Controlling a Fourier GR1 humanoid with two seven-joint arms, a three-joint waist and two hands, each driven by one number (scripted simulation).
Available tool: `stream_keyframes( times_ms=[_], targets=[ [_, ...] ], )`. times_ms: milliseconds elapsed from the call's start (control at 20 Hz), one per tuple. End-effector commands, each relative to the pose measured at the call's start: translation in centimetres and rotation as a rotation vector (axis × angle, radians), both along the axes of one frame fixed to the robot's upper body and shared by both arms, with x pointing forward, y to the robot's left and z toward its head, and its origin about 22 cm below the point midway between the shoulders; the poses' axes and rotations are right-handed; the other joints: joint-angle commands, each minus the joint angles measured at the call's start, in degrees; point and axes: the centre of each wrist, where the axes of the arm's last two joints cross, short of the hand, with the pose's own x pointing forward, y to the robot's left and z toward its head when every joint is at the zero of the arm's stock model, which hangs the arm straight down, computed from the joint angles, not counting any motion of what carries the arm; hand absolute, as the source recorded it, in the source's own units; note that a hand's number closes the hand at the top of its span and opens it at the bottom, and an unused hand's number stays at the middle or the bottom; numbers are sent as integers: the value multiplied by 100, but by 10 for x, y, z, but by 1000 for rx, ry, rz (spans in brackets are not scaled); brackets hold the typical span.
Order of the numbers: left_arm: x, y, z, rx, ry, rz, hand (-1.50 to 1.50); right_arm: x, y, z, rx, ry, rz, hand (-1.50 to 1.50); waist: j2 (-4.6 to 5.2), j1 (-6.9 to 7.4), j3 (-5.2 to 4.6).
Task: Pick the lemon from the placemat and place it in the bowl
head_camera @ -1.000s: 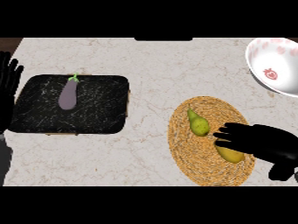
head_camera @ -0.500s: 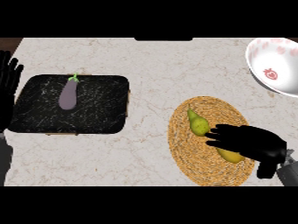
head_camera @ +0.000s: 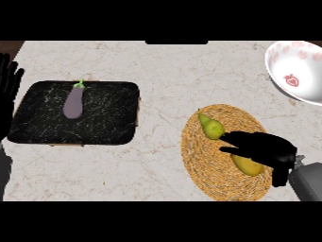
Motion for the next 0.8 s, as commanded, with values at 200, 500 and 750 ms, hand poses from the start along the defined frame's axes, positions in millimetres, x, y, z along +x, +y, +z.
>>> stream_keyframes(
  times_ms=[200,500,750],
  targets=[
    [-1,2,-2,-3,2,-4,0,15,-14,-6,127,-58,56,150,22,18,19],
    [-1,-12,2,2,-8,5,0,8,7,-4,141,-109,80,150,15,-10,18],
    [-11,11,4,9,-17,61,0,-30,-211,65,-66,-150,-679,150,99,-398,59]
  ],
)
